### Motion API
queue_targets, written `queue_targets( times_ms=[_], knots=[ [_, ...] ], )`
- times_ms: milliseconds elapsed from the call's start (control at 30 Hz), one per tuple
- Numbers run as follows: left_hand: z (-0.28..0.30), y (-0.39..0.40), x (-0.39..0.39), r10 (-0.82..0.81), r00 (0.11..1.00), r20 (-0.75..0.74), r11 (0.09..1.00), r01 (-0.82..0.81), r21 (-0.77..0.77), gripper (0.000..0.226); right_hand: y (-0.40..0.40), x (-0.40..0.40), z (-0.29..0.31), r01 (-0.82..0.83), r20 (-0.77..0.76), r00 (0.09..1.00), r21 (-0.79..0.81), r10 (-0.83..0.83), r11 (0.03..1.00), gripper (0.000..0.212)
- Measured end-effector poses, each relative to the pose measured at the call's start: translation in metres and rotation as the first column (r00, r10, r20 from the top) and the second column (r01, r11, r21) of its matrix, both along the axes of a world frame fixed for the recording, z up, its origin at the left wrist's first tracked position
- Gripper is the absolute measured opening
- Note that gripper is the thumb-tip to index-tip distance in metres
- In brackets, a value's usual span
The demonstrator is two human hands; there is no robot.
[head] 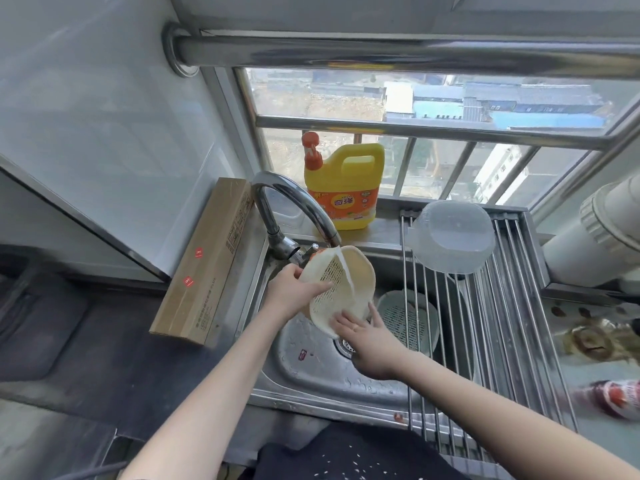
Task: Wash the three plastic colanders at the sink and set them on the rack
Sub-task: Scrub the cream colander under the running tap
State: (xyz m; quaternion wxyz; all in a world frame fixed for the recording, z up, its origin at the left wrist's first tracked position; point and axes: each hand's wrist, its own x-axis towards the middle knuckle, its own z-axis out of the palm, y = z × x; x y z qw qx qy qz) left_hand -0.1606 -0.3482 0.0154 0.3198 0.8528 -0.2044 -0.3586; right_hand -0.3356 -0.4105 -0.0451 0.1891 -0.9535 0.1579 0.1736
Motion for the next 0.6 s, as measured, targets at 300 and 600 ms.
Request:
queue_targets(
  times_ms=[300, 600],
  knots=[
    [-0.006, 0.010, -0.006, 0.047, 0.948, -0.314, 0.990, -0.087, -0.114, 0.053, -0.031, 0.000, 0.018, 0.125, -0.013, 0.989, -0.434, -0.145, 0.892, 0.084],
    [-0.024, 0.020, 0.002, 0.126, 0.860, -0.494, 0.982, -0.179, -0.062, 0.047, -0.018, 0.014, 0.003, -0.036, -0.047, 0.999, -0.389, 0.019, 0.920, 0.045]
  ],
)
